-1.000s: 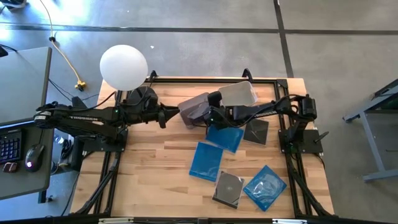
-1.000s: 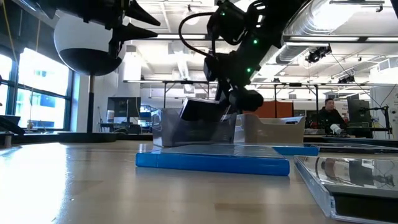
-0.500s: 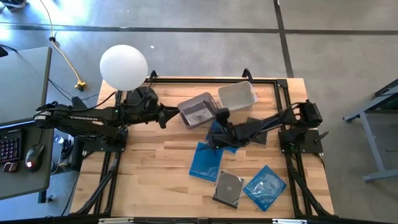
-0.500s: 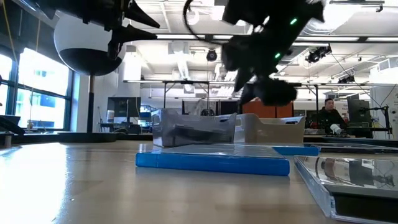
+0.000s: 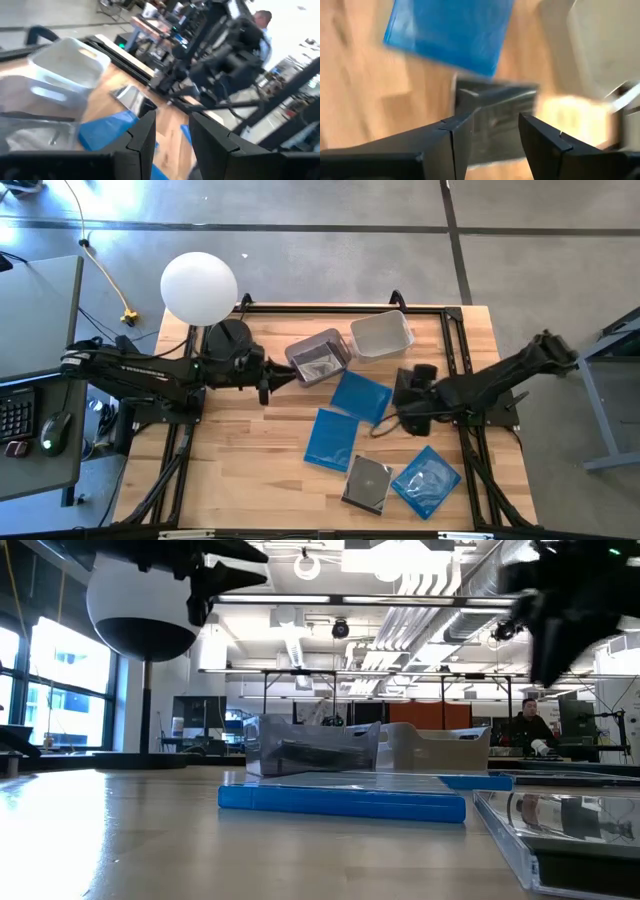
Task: Pick & place jewel cases by type
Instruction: Put the bottom black CD case into the black bin
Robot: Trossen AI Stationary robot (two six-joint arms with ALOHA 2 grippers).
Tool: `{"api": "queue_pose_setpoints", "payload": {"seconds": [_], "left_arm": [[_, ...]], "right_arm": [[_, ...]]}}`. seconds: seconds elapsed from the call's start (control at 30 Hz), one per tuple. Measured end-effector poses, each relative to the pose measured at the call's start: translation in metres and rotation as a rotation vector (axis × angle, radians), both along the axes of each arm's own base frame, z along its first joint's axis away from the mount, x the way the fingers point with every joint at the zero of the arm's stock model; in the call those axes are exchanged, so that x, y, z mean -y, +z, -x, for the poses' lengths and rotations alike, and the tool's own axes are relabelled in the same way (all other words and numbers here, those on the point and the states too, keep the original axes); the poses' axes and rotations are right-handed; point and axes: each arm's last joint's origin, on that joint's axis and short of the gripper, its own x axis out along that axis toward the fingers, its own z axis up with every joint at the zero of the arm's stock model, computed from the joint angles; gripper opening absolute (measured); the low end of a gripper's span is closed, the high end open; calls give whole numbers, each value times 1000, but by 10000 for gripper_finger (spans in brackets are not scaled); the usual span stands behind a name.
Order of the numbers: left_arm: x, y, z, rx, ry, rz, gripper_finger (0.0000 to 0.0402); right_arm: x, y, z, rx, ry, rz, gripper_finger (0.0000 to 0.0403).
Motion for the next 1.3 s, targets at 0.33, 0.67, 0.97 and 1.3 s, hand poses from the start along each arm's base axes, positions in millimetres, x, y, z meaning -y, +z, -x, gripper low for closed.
{"api": "queue_pose_setpoints", "payload": {"seconds": [0.33, 0.67, 0.97, 1.3], "left_arm": [[14, -28, -24, -118, -128, -125, 117], [14, -45, -38, -162, -93, -132, 117], [49, -62, -54, -113, -276, -131, 117], [114, -66, -79, -191, -341, 97, 117]], "right_arm": [[18, -56, 38, 124, -182, -130, 149], [37, -70, 22, 243, -193, -214, 149], [26, -67, -11, 393, 152, -340, 149], [-55, -74, -26, 478, 670, -354, 121]]}}
